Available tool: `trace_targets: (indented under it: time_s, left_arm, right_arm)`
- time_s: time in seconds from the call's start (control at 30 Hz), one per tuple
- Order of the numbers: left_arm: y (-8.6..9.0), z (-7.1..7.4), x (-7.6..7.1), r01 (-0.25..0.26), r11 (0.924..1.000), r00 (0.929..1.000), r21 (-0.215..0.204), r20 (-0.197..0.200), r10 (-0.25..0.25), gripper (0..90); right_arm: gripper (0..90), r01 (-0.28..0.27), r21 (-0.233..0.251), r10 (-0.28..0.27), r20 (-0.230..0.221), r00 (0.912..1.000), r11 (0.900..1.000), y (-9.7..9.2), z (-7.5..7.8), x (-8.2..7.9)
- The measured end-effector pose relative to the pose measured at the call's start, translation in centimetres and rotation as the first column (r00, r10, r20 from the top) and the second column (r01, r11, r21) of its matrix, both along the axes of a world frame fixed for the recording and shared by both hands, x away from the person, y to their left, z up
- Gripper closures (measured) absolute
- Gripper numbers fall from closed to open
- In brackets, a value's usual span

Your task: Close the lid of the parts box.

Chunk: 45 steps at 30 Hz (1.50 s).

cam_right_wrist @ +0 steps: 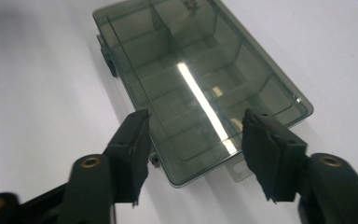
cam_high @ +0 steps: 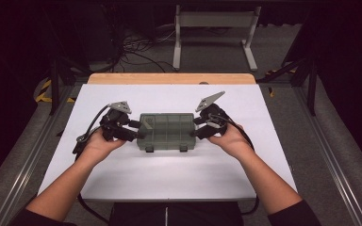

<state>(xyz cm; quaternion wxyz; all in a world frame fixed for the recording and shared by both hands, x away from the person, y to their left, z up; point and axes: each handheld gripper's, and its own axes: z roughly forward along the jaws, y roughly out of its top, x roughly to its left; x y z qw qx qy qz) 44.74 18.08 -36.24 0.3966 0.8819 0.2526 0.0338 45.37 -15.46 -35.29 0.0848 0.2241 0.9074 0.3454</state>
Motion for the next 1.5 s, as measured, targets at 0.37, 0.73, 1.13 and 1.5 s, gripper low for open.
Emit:
trace_targets:
  time_s: [0.37,0.73,1.13,1.5]
  left_arm:
    - [1.8,0.6,-2.2,-0.027,0.9879,0.9938,-0.153,0.103,0.043,10.0]
    - [3.9,-0.3,-4.6,-0.041,0.9544,0.969,-0.296,0.221,0.111,0.8]
    - [6.4,-2.0,-7.0,-0.089,0.9113,0.9322,-0.402,0.289,0.218,0.9]
    - [7.7,-4.0,-8.3,-0.123,0.8929,0.8952,-0.433,0.34,0.288,0.4]
  right_arm:
    - [10.0,0.002,0.155,-0.02,0.115,0.9932,0.9878,-2.4,1.2,-2.1]
    - [0.0,0.001,0.278,-0.072,0.245,0.967,0.9607,-5.0,1.3,-4.2]
    - [0.0,-0.012,0.399,-0.137,0.343,0.9294,0.917,-8.1,0.1,-6.4]
    - [0.0,0.021,0.444,-0.203,0.366,0.9082,0.8956,-10.1,-2.3,-8.1]
